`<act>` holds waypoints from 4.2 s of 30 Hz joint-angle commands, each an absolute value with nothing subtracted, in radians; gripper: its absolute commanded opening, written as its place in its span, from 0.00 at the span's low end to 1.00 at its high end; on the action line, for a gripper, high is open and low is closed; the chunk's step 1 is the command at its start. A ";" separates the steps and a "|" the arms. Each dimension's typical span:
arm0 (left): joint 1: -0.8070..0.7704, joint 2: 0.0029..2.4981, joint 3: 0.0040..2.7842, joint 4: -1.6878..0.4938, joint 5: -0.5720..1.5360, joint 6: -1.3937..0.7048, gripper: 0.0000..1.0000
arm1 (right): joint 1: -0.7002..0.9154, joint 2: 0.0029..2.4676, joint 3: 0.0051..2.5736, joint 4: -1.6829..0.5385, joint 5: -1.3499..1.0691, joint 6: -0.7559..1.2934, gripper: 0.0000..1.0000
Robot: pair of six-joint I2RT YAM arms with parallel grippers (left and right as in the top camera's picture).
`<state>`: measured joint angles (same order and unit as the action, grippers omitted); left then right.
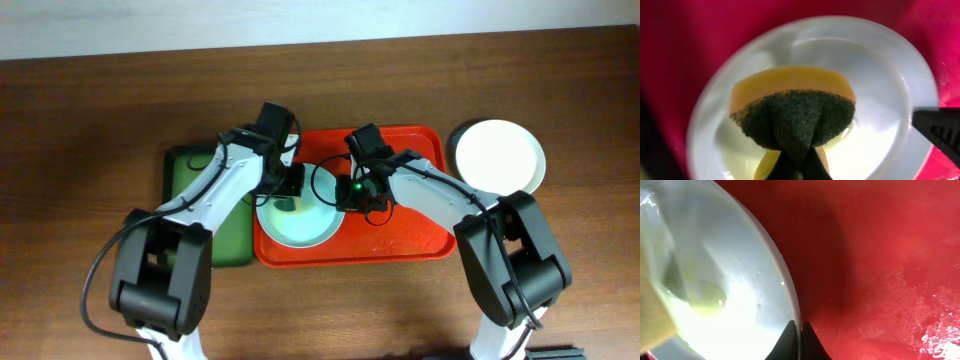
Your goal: Clean dirty plates on tray and stack at the side
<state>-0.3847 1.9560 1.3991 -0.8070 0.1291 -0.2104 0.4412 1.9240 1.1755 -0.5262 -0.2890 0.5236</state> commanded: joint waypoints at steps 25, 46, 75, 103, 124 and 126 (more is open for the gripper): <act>-0.360 2.097 1.357 -0.786 0.139 -0.261 0.00 | 0.448 1.933 1.168 -0.527 -0.303 0.529 0.04; -0.128 1.808 1.225 -0.933 -0.218 -0.294 0.00 | 0.444 1.933 1.168 -0.519 -0.164 0.529 0.37; 0.082 1.394 1.424 -0.983 -0.203 -0.393 0.99 | 0.446 1.938 1.167 -0.527 -0.160 0.529 0.04; 0.082 1.394 1.424 -0.982 -0.203 -0.393 0.99 | 0.411 1.911 1.208 -0.582 -0.175 0.524 0.04; 0.082 1.394 1.424 -0.982 -0.203 -0.393 0.99 | 0.597 1.919 1.587 -0.654 0.030 0.537 0.04; 0.082 1.394 1.424 -0.982 -0.203 -0.393 0.99 | 0.678 1.954 1.587 -0.569 0.155 0.537 0.04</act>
<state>0.0784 1.4090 1.4166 -0.9840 -0.1989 -0.3862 0.6094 1.9076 1.5703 -0.6197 -0.0086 0.5240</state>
